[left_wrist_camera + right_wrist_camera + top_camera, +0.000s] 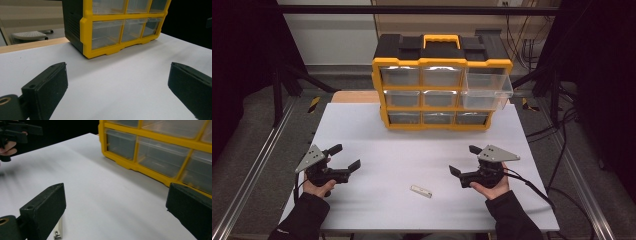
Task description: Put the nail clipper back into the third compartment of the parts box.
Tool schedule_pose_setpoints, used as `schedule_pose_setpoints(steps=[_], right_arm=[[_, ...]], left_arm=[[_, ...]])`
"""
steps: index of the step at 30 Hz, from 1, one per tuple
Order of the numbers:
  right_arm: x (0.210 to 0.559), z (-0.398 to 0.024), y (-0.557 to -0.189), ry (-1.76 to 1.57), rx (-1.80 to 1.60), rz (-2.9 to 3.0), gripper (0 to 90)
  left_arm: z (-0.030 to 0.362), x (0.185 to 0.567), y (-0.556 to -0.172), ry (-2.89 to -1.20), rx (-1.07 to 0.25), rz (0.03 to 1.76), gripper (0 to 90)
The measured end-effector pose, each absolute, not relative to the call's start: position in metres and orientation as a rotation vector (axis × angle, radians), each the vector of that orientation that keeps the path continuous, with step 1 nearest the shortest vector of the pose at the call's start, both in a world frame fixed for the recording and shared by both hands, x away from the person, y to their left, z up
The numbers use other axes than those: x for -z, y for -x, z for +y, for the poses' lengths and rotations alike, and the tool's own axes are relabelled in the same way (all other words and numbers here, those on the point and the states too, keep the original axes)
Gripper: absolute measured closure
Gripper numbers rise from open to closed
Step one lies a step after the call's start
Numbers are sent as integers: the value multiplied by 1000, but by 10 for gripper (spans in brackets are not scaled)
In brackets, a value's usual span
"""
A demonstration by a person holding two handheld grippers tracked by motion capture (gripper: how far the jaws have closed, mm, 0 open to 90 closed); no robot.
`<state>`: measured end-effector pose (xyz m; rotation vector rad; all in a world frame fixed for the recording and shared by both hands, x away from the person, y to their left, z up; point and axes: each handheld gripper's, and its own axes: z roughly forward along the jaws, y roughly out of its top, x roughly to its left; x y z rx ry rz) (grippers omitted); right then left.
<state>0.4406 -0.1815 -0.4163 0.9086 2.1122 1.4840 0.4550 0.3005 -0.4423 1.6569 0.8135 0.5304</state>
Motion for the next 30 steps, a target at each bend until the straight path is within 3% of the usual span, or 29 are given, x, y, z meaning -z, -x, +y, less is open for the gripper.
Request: schedule_pose_setpoints(steps=[9, 30], right_arm=[[421, -140, -440, -854, -1426, 2252, 32], [446, -88, -440, -782, -1260, 2484, 56]], left_arm=[[301, 443, -455, -1654, -528, 816, 25], [301, 443, -455, -1655, -533, 818, 25]])
